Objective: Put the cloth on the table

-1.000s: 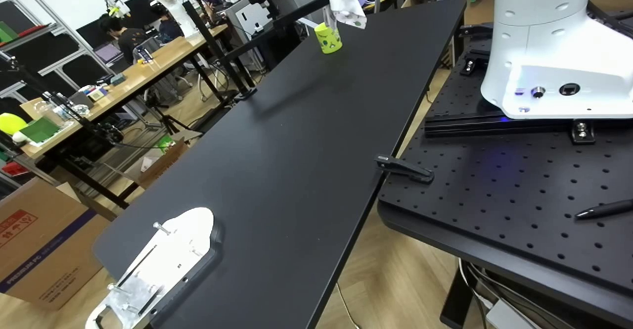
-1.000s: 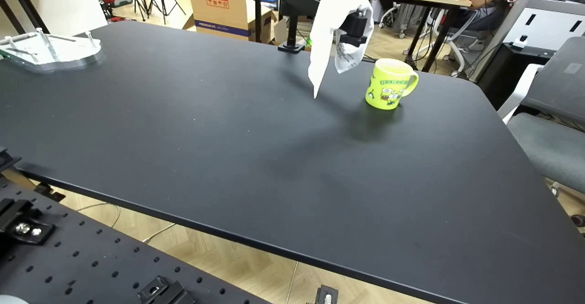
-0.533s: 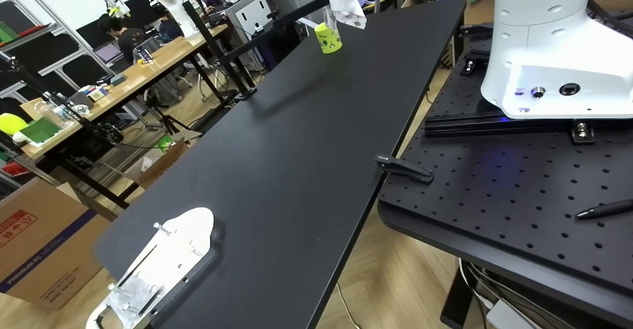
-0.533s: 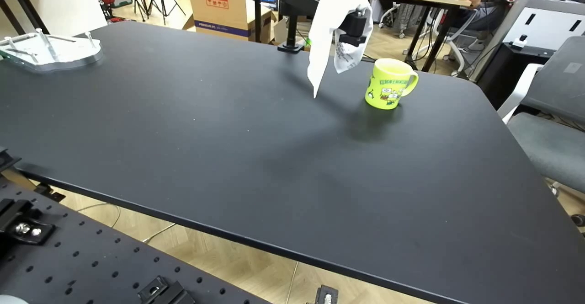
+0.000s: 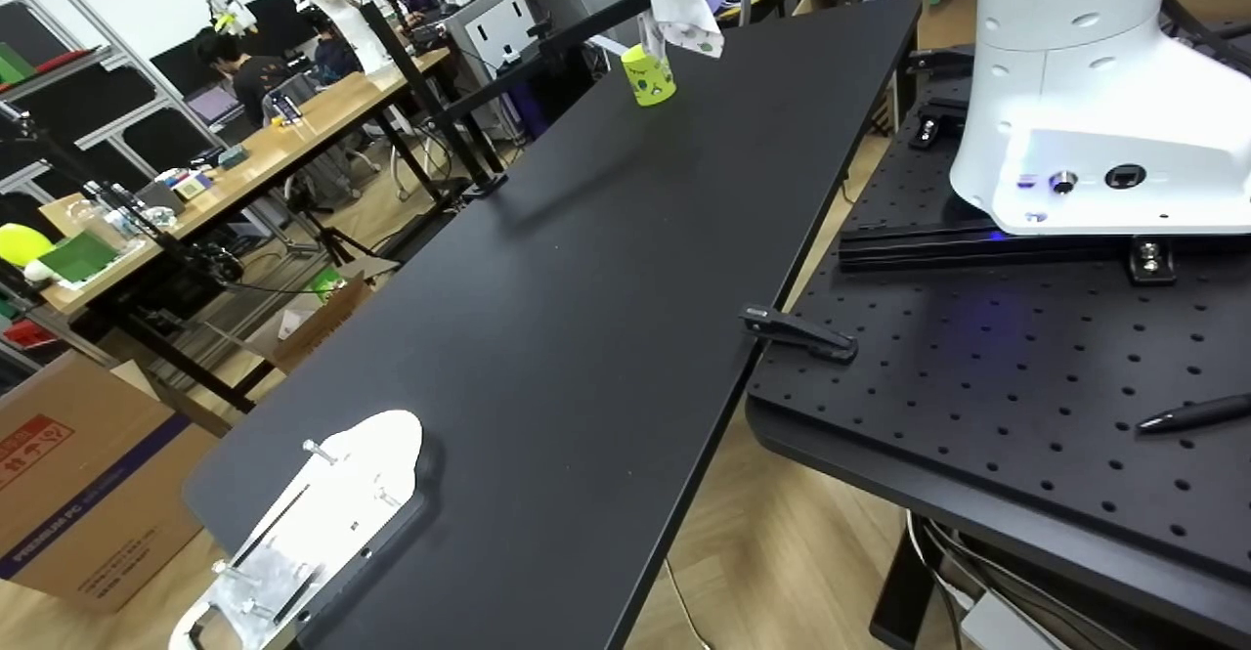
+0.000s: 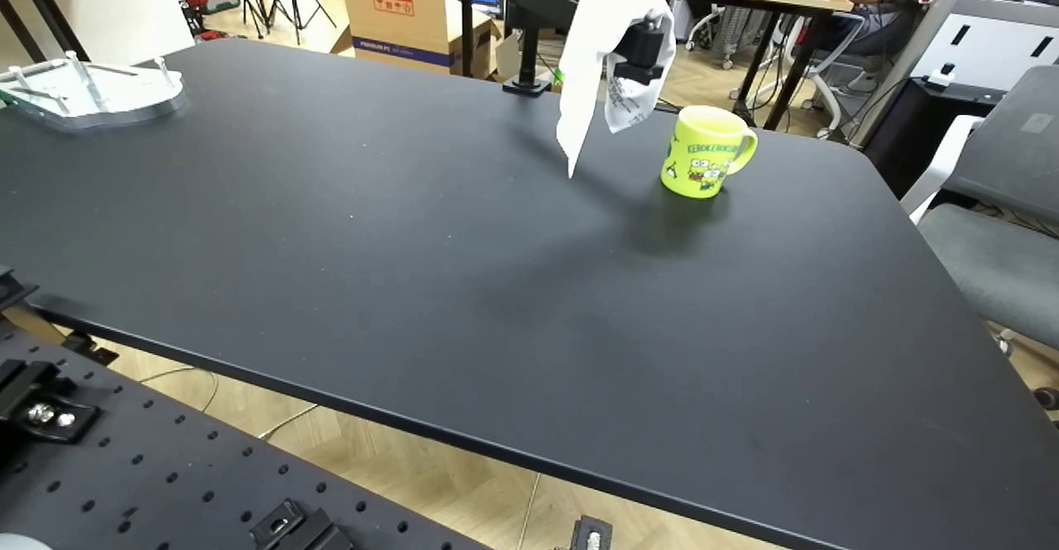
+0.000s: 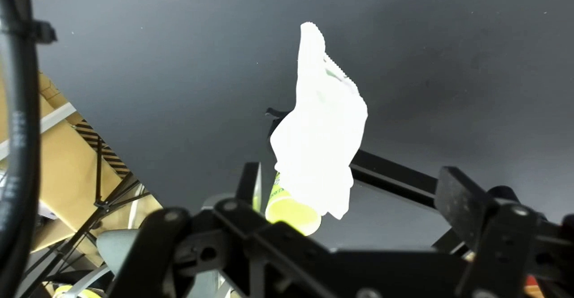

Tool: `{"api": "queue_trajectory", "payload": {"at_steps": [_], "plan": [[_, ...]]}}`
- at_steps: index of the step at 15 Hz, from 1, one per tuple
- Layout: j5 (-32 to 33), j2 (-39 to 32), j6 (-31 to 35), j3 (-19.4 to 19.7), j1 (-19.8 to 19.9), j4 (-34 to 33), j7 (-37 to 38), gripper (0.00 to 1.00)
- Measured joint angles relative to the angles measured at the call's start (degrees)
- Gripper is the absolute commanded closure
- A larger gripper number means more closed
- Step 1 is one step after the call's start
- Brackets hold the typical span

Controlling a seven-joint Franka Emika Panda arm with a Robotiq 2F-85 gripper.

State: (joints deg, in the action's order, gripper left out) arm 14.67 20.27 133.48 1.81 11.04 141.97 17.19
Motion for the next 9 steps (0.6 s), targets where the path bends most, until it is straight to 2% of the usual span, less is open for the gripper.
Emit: {"api": "queue_trajectory", "payload": {"at_steps": [4,9], "plan": [[0.06,-0.85,0.01,0.38,0.4,-0.09,-0.56,0.0],[0.03,-3.73,0.9,3.45,1.87,-0.83,-4.49,0.0]]}}
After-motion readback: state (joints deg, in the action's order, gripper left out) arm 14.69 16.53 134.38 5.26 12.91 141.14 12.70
